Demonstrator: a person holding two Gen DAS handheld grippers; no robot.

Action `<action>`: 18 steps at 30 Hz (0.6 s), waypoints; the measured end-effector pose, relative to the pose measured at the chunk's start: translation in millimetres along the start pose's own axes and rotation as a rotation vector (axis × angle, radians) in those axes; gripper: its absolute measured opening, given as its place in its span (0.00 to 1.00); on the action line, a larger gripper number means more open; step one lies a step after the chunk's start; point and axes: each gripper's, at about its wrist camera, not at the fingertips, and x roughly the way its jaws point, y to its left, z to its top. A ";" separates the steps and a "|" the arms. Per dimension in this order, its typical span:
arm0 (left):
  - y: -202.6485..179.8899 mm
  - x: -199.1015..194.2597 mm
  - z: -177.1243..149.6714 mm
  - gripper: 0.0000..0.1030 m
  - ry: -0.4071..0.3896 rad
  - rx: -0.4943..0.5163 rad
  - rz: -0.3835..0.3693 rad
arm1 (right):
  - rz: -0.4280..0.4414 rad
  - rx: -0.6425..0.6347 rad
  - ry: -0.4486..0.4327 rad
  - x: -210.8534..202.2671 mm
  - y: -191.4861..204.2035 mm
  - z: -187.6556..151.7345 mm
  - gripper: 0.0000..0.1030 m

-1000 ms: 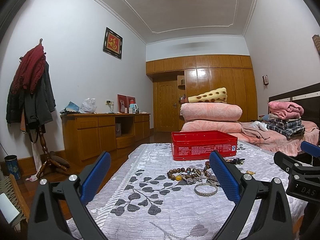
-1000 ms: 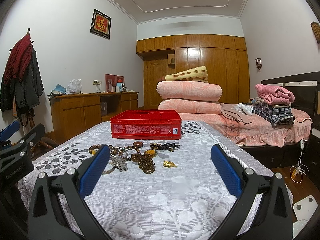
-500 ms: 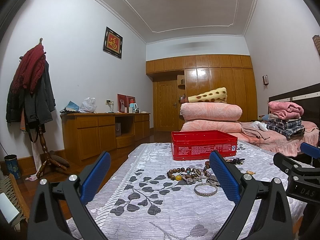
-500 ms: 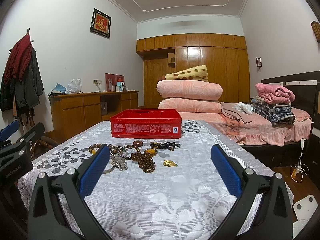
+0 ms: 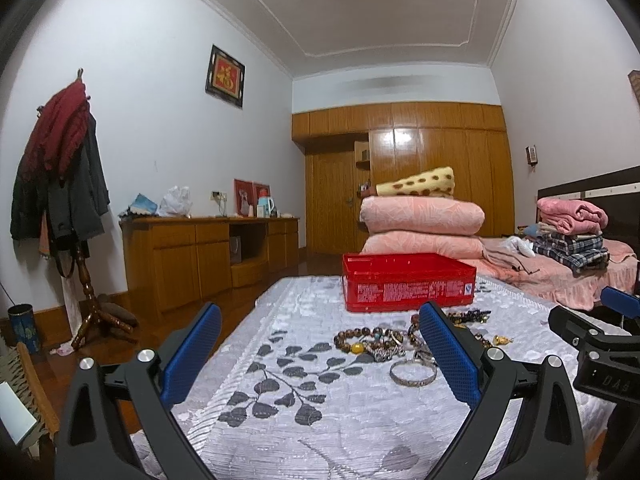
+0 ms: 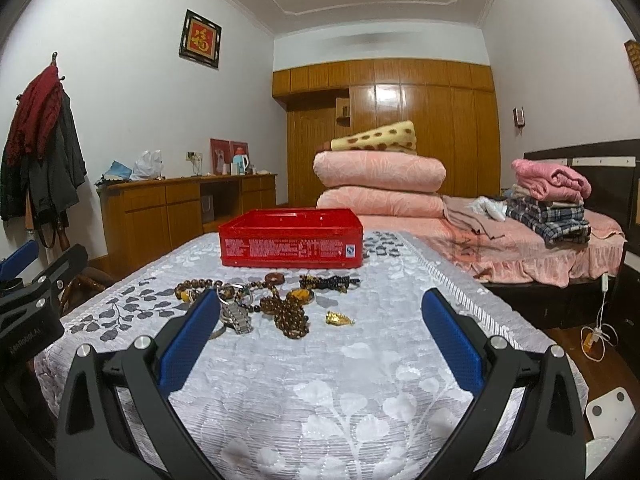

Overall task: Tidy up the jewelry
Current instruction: 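Grasp the silver bangle with the left gripper while the right gripper grasps the gold pendant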

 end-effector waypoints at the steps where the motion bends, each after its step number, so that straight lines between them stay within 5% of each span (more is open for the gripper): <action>1: 1.6 4.1 -1.6 0.94 0.029 0.001 -0.007 | -0.008 -0.001 0.015 2.6 -0.7 -0.1 0.95; 14: -26.6 56.2 -4.6 0.93 0.310 0.019 -0.135 | 0.014 -0.002 0.292 61.6 -21.1 0.3 0.95; 18: -39.8 78.5 -8.9 0.84 0.396 0.032 -0.178 | 0.026 -0.013 0.359 87.6 -25.6 2.7 0.91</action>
